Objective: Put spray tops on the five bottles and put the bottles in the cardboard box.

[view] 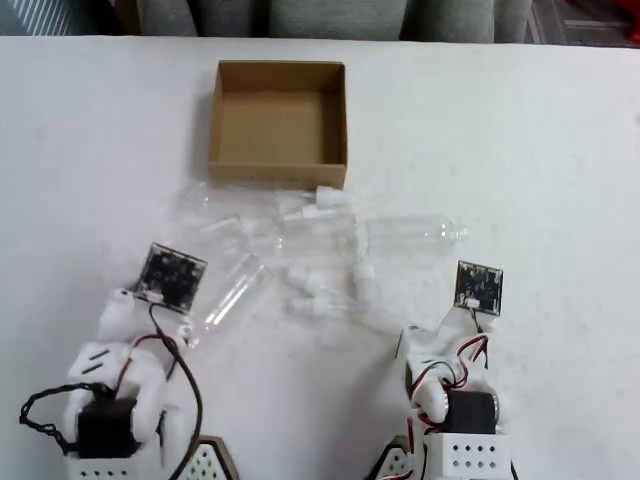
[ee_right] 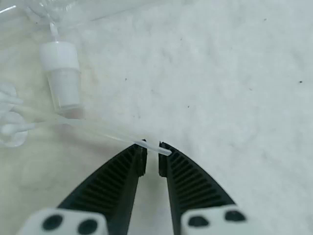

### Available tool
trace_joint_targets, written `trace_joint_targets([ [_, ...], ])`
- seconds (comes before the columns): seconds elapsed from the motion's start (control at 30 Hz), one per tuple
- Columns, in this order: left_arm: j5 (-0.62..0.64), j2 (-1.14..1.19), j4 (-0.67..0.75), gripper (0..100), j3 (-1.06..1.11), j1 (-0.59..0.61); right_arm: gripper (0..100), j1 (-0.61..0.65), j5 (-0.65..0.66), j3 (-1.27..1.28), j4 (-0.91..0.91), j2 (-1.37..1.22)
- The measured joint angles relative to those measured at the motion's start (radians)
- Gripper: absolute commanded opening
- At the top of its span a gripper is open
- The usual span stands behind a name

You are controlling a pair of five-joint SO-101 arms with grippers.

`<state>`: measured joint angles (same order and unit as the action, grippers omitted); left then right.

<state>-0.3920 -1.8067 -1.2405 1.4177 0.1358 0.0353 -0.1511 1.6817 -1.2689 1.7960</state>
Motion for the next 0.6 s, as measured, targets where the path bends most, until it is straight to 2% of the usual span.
trace_joint_targets([
  [0.1,0.026,-0.002,-0.029,2,-0.031,-0.083,1.5,0.0,0.0,0.0,0.0,0.0],
  [0.27,0.08,0.032,-0.026,2,-0.055,-0.12,1.5,0.002,0.0,0.0,0.0,0.0],
  [0.5,0.092,0.376,-0.005,3,-0.238,-0.124,1.5,0.011,0.0,0.0,0.0,0.0],
  [0.6,0.126,0.56,-0.005,14,-0.307,-0.124,1.5,0.011,0.0,0.0,0.0,0.0],
])
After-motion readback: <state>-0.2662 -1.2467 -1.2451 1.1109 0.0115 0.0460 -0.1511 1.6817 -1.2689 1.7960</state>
